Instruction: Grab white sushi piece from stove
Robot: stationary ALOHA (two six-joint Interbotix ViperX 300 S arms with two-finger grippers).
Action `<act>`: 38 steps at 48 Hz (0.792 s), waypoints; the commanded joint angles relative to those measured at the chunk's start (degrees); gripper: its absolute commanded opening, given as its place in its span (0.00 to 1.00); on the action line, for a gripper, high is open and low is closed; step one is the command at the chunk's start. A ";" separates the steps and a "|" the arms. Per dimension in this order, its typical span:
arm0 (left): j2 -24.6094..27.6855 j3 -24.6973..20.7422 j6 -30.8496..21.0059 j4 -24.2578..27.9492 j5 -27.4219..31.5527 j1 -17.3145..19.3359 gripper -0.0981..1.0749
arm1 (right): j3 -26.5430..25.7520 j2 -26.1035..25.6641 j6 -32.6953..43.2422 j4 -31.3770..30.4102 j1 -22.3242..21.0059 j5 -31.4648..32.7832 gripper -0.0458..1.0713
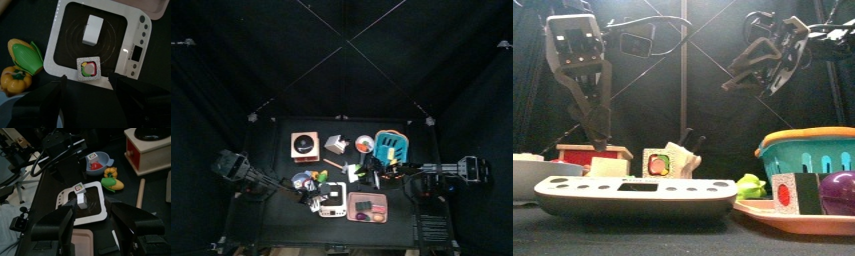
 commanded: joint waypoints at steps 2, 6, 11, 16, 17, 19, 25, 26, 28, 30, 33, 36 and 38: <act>0.70 -2.72 -0.09 0.26 2.20 0.00 0.94 | 0.79 -1.85 -0.18 0.97 -0.18 -0.35 0.78; 1.85 -2.99 -0.09 0.70 3.16 -0.09 0.94 | 1.14 -2.55 -0.18 1.41 -0.18 -0.35 0.78; 3.34 -2.99 0.26 0.79 3.52 0.00 0.94 | 1.58 -2.99 -0.09 1.93 -0.09 -0.35 0.78; 4.22 -3.08 0.44 0.79 3.96 0.09 0.94 | 2.02 -2.99 -0.09 2.29 -0.09 -0.35 0.78; 4.31 -3.08 0.44 0.79 4.04 0.09 0.94 | 2.11 -2.99 -0.09 2.37 -0.09 -0.35 0.78; 4.31 -3.08 0.44 0.79 4.13 0.26 0.94 | 2.20 -2.99 -0.09 2.55 0.00 -0.35 0.78; 4.39 -3.08 0.35 1.67 4.13 0.35 0.94 | 2.55 -2.99 -0.09 3.25 -0.09 -0.35 0.78; 4.48 -3.08 0.35 1.85 4.13 0.35 0.94 | 2.55 -2.99 -0.09 3.34 -0.09 -0.35 0.78; 4.75 -3.16 0.44 2.29 4.13 0.35 0.94 | 2.64 -2.99 -0.09 3.60 0.00 -0.35 0.78; 4.92 -3.16 0.53 2.72 4.04 0.35 0.94 | 2.72 -2.99 -0.09 3.78 0.00 -0.35 0.78; 5.36 -3.25 0.53 3.52 3.78 0.35 0.94 | 2.90 -2.99 -0.09 3.96 -0.09 -0.35 0.78; 5.80 -3.16 0.53 4.22 3.60 0.35 0.94 | 2.99 -2.99 -0.09 4.04 -0.09 -0.35 0.78; 5.98 -3.16 0.53 4.57 3.43 0.35 0.94 | 2.99 -2.99 -0.09 4.04 -0.09 -0.35 0.78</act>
